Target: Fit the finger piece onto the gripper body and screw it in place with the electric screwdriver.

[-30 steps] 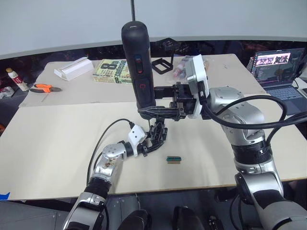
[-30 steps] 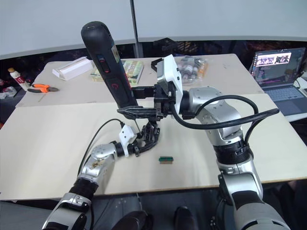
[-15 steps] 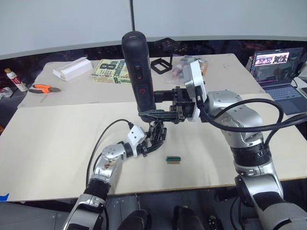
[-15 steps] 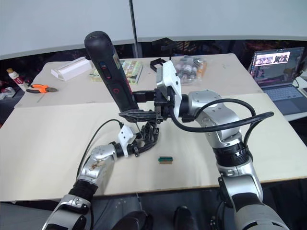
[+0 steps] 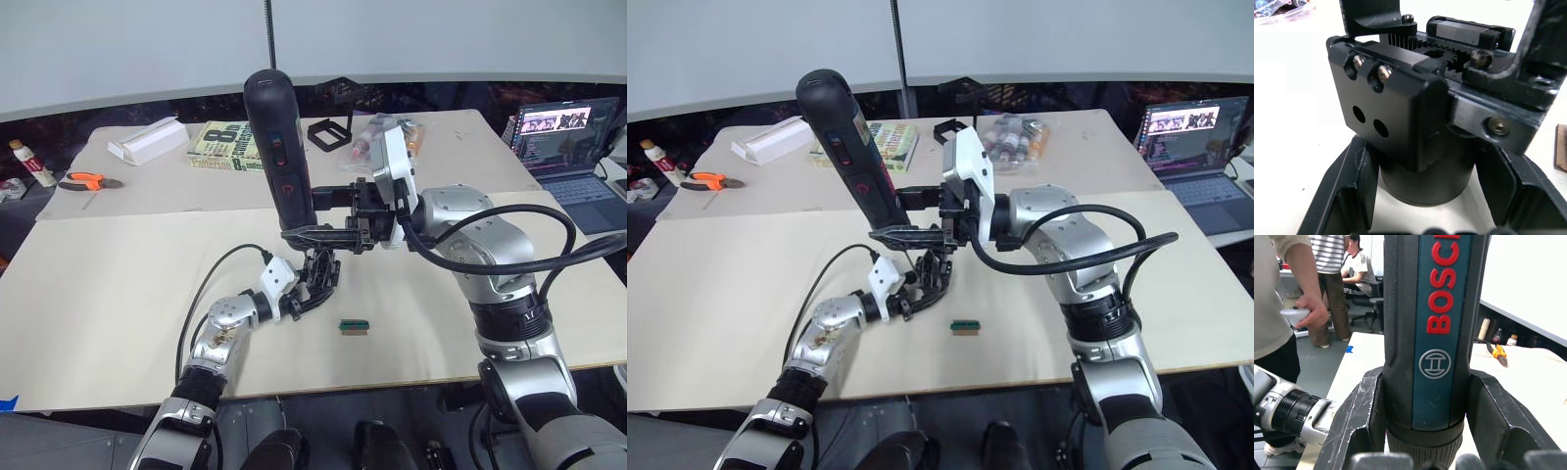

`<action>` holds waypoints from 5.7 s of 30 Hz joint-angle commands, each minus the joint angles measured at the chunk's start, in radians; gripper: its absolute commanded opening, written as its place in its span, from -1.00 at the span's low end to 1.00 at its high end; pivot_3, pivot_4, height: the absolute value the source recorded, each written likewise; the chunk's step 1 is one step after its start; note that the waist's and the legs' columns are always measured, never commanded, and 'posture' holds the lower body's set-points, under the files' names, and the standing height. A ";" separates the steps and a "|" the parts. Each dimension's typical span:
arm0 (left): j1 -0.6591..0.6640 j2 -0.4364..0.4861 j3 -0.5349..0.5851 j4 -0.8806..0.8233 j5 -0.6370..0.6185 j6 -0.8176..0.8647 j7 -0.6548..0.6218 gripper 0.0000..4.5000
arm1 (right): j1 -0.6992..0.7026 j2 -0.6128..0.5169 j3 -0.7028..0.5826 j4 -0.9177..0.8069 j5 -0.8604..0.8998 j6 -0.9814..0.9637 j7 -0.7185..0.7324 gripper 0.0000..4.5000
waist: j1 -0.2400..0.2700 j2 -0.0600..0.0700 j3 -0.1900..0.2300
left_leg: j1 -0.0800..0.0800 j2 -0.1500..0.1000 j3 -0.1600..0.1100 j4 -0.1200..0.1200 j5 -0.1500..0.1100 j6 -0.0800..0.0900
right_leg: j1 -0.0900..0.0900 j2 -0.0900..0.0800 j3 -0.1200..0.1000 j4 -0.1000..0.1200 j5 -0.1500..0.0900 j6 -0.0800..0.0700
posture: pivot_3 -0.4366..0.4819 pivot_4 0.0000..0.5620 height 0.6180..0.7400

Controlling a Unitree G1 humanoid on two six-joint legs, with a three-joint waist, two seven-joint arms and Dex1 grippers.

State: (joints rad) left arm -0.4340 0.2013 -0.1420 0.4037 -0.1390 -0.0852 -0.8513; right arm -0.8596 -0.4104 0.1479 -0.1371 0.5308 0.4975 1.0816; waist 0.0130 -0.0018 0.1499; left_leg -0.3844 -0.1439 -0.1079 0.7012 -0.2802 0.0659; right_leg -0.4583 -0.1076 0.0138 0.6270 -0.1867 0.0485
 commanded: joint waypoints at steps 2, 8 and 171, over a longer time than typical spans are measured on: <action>0.020 -0.018 -0.024 -0.013 -0.003 0.008 -0.007 0.03 | 0.002 0.008 -0.017 -0.027 0.001 -0.054 0.006 -0.14 | 0.000 0.000 0.000 | 0.000 0.000 0.000 0.000 0.000 0.000 | 0.000 0.000 0.000 0.000 0.000 0.000 | -0.05 -0.47 1.00; 0.021 -0.019 -0.025 -0.016 -0.004 0.011 -0.007 0.03 | 0.019 0.013 -0.014 -0.027 -0.009 -0.065 0.010 -0.14 | 0.000 0.000 0.000 | 0.000 0.000 0.000 0.000 0.000 0.000 | 0.000 0.000 0.000 0.000 0.000 0.000 | -0.05 -0.47 1.00; 0.724 0.523 0.539 -0.782 -0.554 0.215 -0.309 0.98 | -0.247 -0.570 0.431 0.723 -0.517 0.435 0.211 -0.14 | 0.001 0.005 0.000 | -0.003 0.005 0.007 -0.019 -0.004 0.000 | -0.007 -0.004 -0.002 -0.016 0.000 -0.003 | -0.05 -0.47 1.00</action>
State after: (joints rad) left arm 0.2873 0.7109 0.3616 -0.3459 -0.6686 0.1204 -1.1592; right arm -1.0683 -0.9679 0.5802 0.5604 0.0575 0.9355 1.2708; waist 0.0139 0.0035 0.1494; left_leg -0.3880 -0.1392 -0.1006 0.6825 -0.2842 0.0659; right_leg -0.4670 -0.1116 0.0119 0.6106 -0.1867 0.0459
